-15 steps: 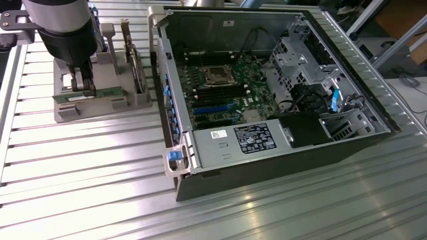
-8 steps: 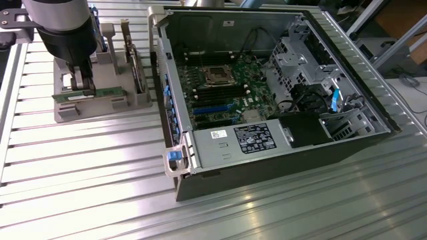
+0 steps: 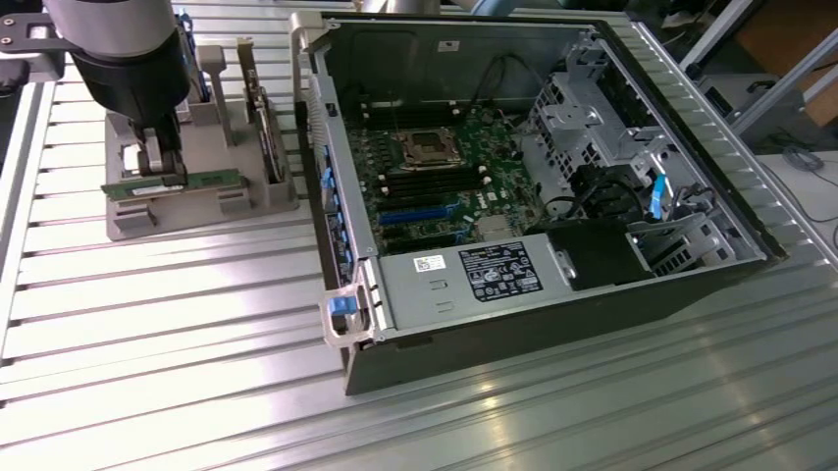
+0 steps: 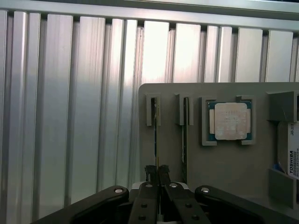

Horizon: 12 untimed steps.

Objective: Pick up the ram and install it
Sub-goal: 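Pick up the ram and move it above insertion slot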

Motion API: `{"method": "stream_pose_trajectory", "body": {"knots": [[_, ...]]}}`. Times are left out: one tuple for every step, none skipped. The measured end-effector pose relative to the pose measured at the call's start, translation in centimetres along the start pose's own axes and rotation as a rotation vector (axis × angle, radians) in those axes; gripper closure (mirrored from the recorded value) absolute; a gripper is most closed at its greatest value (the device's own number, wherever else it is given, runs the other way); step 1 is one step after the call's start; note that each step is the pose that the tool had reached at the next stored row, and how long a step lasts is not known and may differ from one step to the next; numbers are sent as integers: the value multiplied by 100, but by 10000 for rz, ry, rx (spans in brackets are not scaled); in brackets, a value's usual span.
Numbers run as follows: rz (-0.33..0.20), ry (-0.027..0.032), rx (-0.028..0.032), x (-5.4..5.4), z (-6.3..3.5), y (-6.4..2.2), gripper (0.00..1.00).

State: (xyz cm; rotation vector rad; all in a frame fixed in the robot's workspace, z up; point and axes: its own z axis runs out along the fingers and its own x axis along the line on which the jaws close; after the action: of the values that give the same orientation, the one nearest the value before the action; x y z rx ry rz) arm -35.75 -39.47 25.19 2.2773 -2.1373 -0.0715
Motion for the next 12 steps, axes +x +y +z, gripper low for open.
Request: {"method": "stream_pose_trajectory", "body": {"knots": [[0, 0, 0, 0, -2, 0, 88], [0, 0, 1, 0, -4, 0, 88], [0, 0, 0, 0, -7, 0, 88], [0, 0, -1, 0, -11, 1, 88], [0, 0, 1, 0, -16, 1, 88], [0, -1, 1, 0, -19, 1, 88], [1, 0, 0, -1, -22, 1, 88], [0, 0, -1, -1, -26, 1, 88], [0, 0, 0, -1, -31, 1, 88], [0, 0, 1, -1, -37, 2, 88], [0, 0, 0, -1, -41, 2, 88], [0, -1, 2, -1, -44, 2, 88]]}}
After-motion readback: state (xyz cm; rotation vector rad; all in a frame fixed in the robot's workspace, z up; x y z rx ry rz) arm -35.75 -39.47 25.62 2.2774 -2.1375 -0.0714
